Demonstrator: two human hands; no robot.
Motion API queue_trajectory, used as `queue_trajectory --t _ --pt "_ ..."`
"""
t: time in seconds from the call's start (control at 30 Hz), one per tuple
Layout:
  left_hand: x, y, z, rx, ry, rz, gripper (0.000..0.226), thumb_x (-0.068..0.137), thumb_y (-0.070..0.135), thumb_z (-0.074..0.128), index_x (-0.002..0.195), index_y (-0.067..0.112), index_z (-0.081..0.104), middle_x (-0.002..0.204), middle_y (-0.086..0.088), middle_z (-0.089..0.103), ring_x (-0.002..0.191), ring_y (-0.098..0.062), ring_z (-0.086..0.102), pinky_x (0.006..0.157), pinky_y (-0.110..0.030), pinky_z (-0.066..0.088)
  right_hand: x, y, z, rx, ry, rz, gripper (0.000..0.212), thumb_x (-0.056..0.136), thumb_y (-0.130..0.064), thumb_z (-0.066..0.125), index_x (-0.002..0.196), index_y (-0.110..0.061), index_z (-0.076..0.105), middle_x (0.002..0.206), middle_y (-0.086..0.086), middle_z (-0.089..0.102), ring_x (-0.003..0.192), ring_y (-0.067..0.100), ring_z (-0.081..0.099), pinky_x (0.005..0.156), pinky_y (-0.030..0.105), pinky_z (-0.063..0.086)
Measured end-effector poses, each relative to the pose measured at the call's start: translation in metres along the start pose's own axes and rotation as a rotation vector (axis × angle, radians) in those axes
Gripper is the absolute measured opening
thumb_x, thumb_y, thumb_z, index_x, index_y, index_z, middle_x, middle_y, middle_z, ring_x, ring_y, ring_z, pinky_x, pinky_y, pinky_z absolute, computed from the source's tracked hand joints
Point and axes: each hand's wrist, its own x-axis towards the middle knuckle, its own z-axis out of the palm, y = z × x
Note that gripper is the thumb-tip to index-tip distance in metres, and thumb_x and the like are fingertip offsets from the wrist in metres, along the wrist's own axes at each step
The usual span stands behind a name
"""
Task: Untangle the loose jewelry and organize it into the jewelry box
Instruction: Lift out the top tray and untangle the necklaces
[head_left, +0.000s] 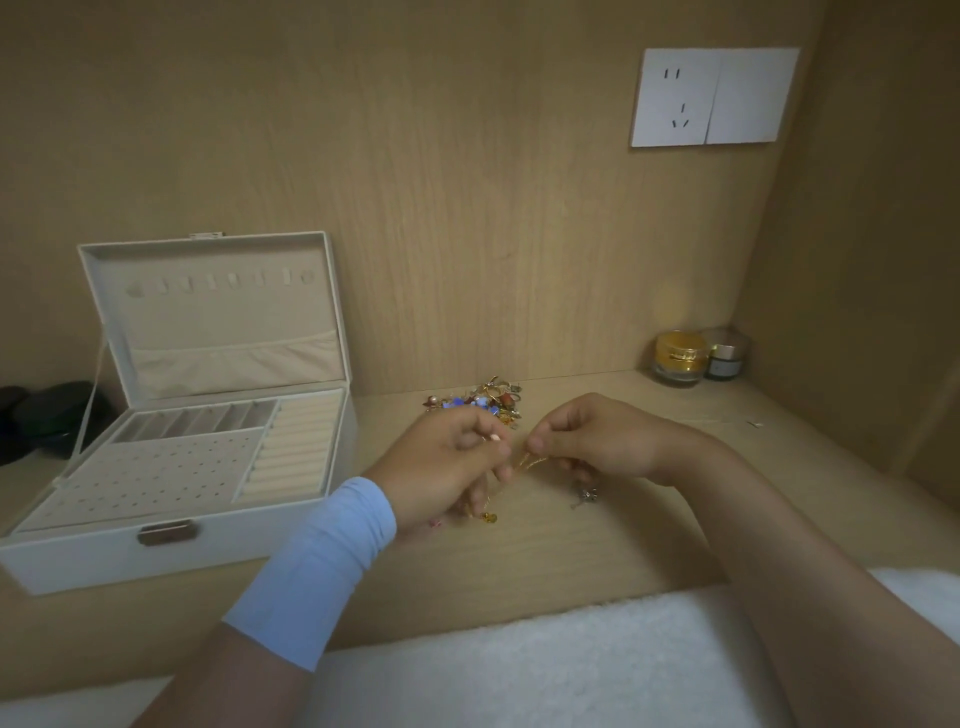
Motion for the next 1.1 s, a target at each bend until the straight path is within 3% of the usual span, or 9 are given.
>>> queue_trajectory --t 0.1,0.23,0.37,0.43,0.57,0.7,0.77,0.9,1.1 --pt "-0.005 0.002 0.011 0.108 -0.235 -0.052 0.008 0.093 0.005 0.060 0.089 0.010 0.065 0.075 -0.006 0.072 0.058 -0.020 0.062 0.060 -0.030 0.053 -0.002 0.004 -0.003 -0.040 -0.084 0.007 0.019 0.098 -0.007 0.058 0.105 -0.008 0.075 0.075 0.003 0.064 0.057 0.010 0.052 0.054 0.022 0.043" --pt "-0.005 0.002 0.013 0.450 -0.310 0.018 0.006 0.085 0.020 0.073 0.085 0.025 0.076 0.076 0.008 0.072 0.068 0.000 0.062 0.072 -0.018 0.050 -0.005 0.005 -0.005 -0.060 -0.157 -0.004 0.036 0.092 0.008 0.053 0.115 -0.010 0.073 0.093 0.003 0.076 0.076 0.014 0.061 0.068 0.030 0.046" --pt "-0.007 0.007 0.016 0.577 -0.366 0.012 0.008 0.079 0.028 0.077 0.085 0.033 0.077 0.075 0.022 0.069 0.070 0.006 0.059 0.072 -0.011 0.044 -0.006 0.004 -0.013 -0.143 -0.039 -0.056 0.036 0.090 0.011 0.056 0.110 -0.013 0.075 0.092 0.000 0.075 0.075 -0.003 0.065 0.069 0.011 0.047" --pt "-0.005 0.010 0.018 0.602 -0.382 -0.004 0.008 0.080 0.030 0.076 0.088 0.032 0.077 0.076 0.024 0.070 0.073 0.007 0.060 0.075 -0.010 0.045 -0.006 0.006 -0.018 -0.216 0.037 -0.055 0.026 0.090 0.002 0.064 0.104 -0.017 0.076 0.088 -0.003 0.074 0.073 -0.001 0.064 0.069 0.010 0.047" --pt "0.011 0.019 0.019 0.615 -0.232 0.064 0.009 0.086 0.027 0.070 0.091 0.031 0.076 0.084 0.020 0.070 0.076 0.008 0.060 0.072 -0.006 0.042 -0.009 0.013 -0.029 -0.390 0.105 -0.004 0.017 0.085 -0.011 0.069 0.085 -0.026 0.077 0.069 -0.014 0.069 0.059 -0.007 0.057 0.064 0.013 0.045" --pt "0.033 0.015 0.019 0.706 -0.046 0.047 0.013 0.086 0.027 0.067 0.087 0.039 0.071 0.083 0.018 0.067 0.076 -0.001 0.061 0.080 -0.021 0.051 -0.011 0.015 -0.030 -0.433 0.044 0.064 0.017 0.077 -0.017 0.080 0.089 -0.028 0.079 0.073 -0.016 0.069 0.066 -0.005 0.058 0.071 0.016 0.047" --pt "0.042 0.010 0.022 0.756 -0.048 0.042 0.012 0.084 0.030 0.067 0.085 0.042 0.069 0.086 0.022 0.066 0.078 0.002 0.060 0.084 -0.025 0.052 -0.010 0.015 -0.027 -0.451 0.015 0.078 0.021 0.074 -0.019 0.084 0.092 -0.028 0.080 0.077 -0.014 0.071 0.071 -0.002 0.060 0.073 0.016 0.047" --pt "0.050 0.002 0.026 0.822 -0.139 0.023 0.013 0.082 0.039 0.071 0.095 0.039 0.070 0.090 0.024 0.063 0.080 0.008 0.055 0.079 -0.014 0.043 -0.007 0.018 -0.025 -0.474 0.049 0.058 0.015 0.072 -0.023 0.087 0.085 -0.028 0.080 0.077 -0.014 0.074 0.072 -0.004 0.061 0.073 0.017 0.048" --pt "0.047 -0.015 0.025 0.695 -0.053 0.097 0.010 0.087 0.034 0.066 0.096 0.036 0.071 0.088 0.019 0.064 0.083 0.002 0.058 0.082 -0.019 0.046 -0.007 0.014 -0.026 -0.309 0.108 -0.031 0.012 0.087 -0.016 0.071 0.083 -0.026 0.076 0.074 -0.010 0.070 0.061 -0.007 0.057 0.060 0.009 0.043"
